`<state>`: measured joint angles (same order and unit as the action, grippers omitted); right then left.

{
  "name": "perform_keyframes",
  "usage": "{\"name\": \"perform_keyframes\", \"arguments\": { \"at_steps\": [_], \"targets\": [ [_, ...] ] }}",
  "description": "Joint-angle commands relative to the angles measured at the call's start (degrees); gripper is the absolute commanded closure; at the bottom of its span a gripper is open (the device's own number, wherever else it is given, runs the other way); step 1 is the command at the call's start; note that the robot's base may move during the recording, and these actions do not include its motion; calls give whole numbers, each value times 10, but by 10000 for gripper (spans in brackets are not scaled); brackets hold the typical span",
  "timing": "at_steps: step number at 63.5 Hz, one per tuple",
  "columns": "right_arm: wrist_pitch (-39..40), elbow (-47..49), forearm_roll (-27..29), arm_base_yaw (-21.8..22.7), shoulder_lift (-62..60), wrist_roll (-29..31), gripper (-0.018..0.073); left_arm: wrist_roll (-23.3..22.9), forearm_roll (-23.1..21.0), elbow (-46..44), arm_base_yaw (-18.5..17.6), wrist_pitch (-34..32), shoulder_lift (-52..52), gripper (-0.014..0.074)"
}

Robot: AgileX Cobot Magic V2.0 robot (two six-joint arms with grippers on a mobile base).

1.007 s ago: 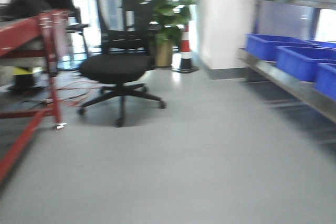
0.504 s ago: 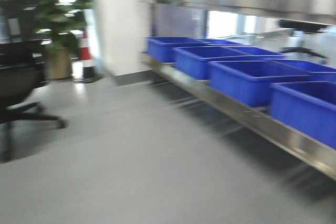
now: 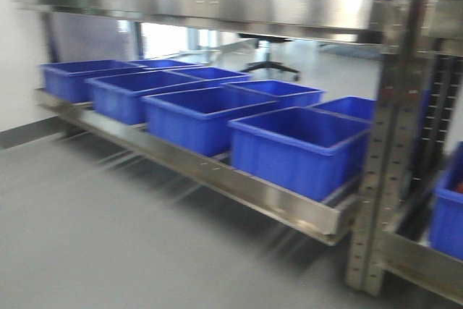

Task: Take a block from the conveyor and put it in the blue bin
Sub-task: 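Drive the base across the floor toward the shelf of blue bins, then move both held bricks over the open blue bins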

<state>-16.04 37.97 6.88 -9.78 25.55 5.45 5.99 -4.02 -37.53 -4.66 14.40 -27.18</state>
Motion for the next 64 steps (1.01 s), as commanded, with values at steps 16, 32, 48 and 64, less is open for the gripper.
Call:
{"name": "perform_keyframes", "arguments": {
  "at_steps": [16, 32, 48, 64],
  "targets": [
    [10, -1, -3, -1, -1, 2, 727, -1, -3, 1, -3, -9, 2, 707],
    [10, -1, -3, -1, -1, 2, 727, -1, -3, 1, -3, -9, 2, 707],
    [10, -1, -3, -1, -1, 2, 727, -1, -3, 1, -3, -9, 2, 707],
    [10, -1, -3, -1, -1, 2, 727, -1, -3, 1, -3, -9, 2, 707]
  ]
}}
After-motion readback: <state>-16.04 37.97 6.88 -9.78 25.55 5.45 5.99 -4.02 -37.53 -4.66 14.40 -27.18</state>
